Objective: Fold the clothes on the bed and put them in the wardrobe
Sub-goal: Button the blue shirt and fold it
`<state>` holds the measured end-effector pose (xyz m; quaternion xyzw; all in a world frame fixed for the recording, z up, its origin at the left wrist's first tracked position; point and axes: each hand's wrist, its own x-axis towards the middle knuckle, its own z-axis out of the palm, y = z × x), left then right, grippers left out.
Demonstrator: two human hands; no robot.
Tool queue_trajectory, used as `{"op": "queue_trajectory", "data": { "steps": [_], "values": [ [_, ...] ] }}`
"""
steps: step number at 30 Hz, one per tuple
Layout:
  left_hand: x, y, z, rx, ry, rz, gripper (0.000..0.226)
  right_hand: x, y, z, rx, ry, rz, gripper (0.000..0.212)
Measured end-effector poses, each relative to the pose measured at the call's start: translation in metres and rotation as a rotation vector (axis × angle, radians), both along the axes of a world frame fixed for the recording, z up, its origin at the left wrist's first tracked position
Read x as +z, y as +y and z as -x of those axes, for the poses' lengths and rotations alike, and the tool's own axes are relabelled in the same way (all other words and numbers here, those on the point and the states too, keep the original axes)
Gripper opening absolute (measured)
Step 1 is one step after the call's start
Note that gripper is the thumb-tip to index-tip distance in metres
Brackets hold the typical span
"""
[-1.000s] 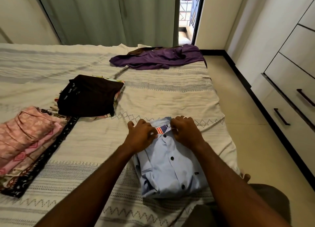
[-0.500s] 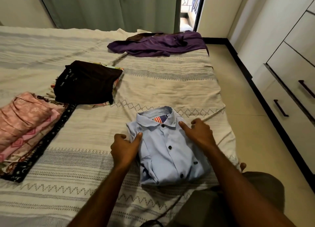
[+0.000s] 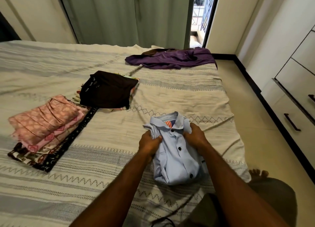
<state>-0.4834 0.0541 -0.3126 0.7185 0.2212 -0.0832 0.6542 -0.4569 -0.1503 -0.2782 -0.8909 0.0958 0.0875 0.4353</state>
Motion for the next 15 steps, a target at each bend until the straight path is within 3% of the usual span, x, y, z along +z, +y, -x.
{"op": "queue_trajectory", "data": {
  "steps": [4,15],
  "values": [
    [0.024,0.011,-0.002,0.058,-0.139,-0.003,0.022,0.023,0.012,-0.013,0.061,-0.153,-0.097,0.041],
    [0.069,0.069,-0.089,0.289,-0.527,0.063,0.045,0.098,0.084,-0.151,0.302,-0.412,-0.006,0.030]
  ]
}}
